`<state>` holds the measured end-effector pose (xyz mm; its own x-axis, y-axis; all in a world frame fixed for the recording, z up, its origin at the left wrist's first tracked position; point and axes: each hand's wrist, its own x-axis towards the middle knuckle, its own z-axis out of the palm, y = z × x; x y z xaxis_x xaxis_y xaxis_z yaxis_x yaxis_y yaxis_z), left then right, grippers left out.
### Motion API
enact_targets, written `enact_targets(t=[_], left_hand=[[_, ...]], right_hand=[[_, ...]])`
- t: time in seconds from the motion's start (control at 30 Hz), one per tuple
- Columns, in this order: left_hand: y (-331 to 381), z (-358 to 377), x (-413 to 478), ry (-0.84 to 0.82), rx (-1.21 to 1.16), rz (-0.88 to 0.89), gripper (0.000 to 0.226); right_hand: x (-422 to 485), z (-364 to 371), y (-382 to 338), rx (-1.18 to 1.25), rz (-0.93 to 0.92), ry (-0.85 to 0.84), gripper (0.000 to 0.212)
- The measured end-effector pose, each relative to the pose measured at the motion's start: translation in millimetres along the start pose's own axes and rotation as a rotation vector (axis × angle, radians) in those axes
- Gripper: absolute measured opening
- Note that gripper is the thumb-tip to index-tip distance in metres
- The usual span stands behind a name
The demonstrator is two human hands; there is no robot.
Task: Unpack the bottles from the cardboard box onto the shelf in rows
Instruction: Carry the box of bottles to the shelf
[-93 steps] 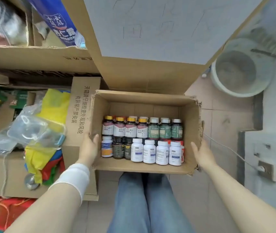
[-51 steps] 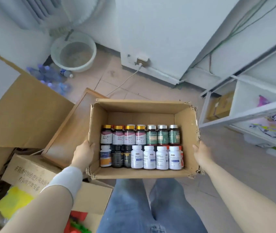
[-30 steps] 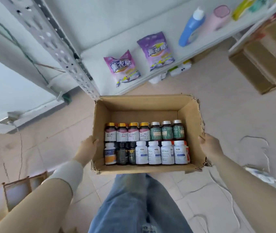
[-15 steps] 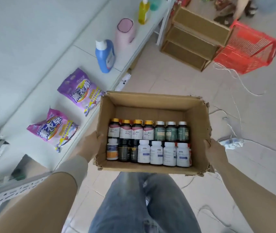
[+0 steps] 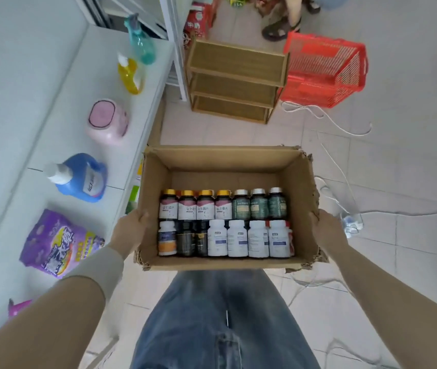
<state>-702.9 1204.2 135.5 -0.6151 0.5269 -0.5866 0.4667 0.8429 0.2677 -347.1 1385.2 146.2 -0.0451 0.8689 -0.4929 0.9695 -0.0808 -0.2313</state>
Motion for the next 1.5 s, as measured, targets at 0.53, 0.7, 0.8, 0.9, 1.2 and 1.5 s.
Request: enact_targets(t=[0.53,0.7,0.8,0.9,1.2,1.5], left_hand=[[219.0,-108.7,249.1,-0.002,0.006,0.122,0.040],[289.4,-144.8,326.8,-0.012,0.059,0.143,0.041],[326.9,-154.7,370.4,-0.010,0.031,0.132,0.041],[357.9,-155.3,416.2,0.002,0.036,0.118,0.041],[417.9,-160.8,548.5,-0.044,0.062,0.035,0.042],[443.8,-139.2,668.4,-0.070,0.128,-0.003,0.041]], right_hand=[[253.0,-117.1,-126.5,0.110,0.177,0.009,0.036],[334.3,-150.8,-165.2,0.113,0.200,0.015,0.037],[386.6,-163.2,-186.4,0.113,0.211,0.008,0.037],[443.0,-168.0,-204.7,0.126,0.208,0.005,0.037],[588.3,-167.9,-258.7,0.113,0.211,-0.045,0.034],[693.5,-120.4,-293.3,0.081,0.287,-0.047,0.035]])
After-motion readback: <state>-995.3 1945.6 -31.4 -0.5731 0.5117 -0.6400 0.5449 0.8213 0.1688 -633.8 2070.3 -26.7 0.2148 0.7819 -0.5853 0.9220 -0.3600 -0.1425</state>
